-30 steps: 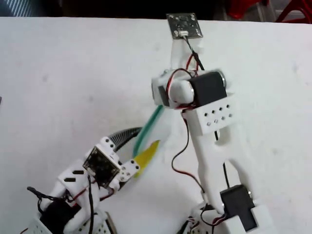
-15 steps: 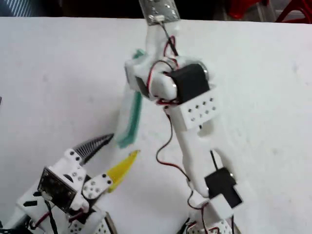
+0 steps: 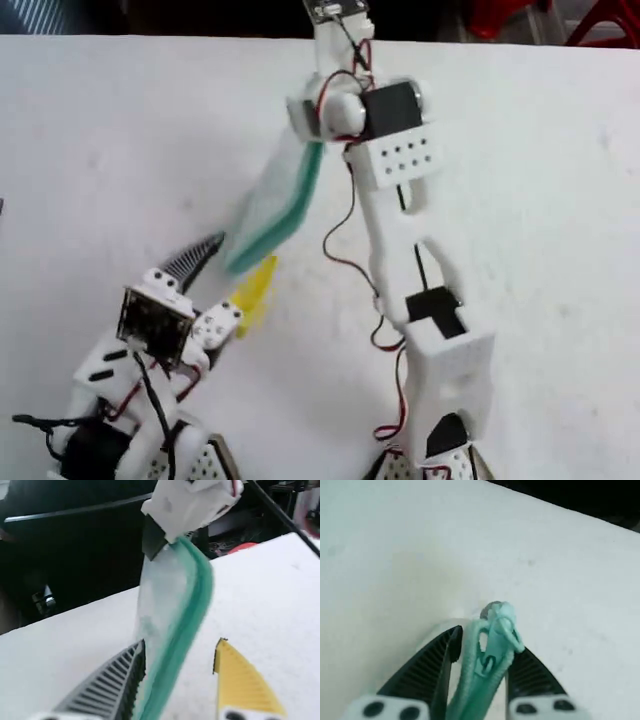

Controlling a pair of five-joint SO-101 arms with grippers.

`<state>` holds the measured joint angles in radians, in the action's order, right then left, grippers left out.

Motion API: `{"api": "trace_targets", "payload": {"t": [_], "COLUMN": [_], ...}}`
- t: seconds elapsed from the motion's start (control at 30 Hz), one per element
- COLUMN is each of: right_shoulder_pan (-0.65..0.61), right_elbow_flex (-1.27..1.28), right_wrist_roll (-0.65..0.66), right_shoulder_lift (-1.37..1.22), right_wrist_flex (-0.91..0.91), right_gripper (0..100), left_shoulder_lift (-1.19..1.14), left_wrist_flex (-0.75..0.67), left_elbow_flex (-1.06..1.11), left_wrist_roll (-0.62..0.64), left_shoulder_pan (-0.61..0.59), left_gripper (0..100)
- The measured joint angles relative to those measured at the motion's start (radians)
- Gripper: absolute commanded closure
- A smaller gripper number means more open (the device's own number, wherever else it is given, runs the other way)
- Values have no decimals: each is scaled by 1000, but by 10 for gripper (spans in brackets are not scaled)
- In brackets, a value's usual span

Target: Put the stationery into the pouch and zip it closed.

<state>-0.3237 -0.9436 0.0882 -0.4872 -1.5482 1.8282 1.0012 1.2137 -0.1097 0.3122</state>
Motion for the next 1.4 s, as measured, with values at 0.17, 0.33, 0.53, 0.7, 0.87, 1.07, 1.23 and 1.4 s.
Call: {"api": "trace_targets", "payload": {"t": [0.17, 0.33, 0.53, 0.7, 0.87, 1.07, 1.23, 1.4], "right_shoulder_pan": [100, 155, 206, 236, 265, 281, 282, 301], "right_elbow_flex": [-8, -8, -8, -8, -2, -2, -2, 2], "right_wrist_roll": [8, 31, 158, 288, 428, 436, 348, 241], "right_shoulder_lift": [-80, -121, -140, -160, -184, -222, -247, -267], "right_wrist_flex": [11, 15, 6, -3, -3, 32, -6, -55], "right_gripper": [981, 981, 981, 981, 981, 981, 981, 981], "left_shoulder_lift": [2, 3, 3, 3, 2, 0, 0, 0], "left_wrist_flex": [164, 209, 184, -2, -160, -216, -219, -219], "left_elbow_flex": [-72, -101, -104, -12, 104, 143, 143, 143], "left_wrist_roll": [-84, -133, -127, 38, 109, 118, 118, 118], "left_shoulder_pan": [229, 281, 189, -35, -118, -118, -118, -118], "left_gripper": [752, 755, 756, 756, 756, 756, 756, 756]}}
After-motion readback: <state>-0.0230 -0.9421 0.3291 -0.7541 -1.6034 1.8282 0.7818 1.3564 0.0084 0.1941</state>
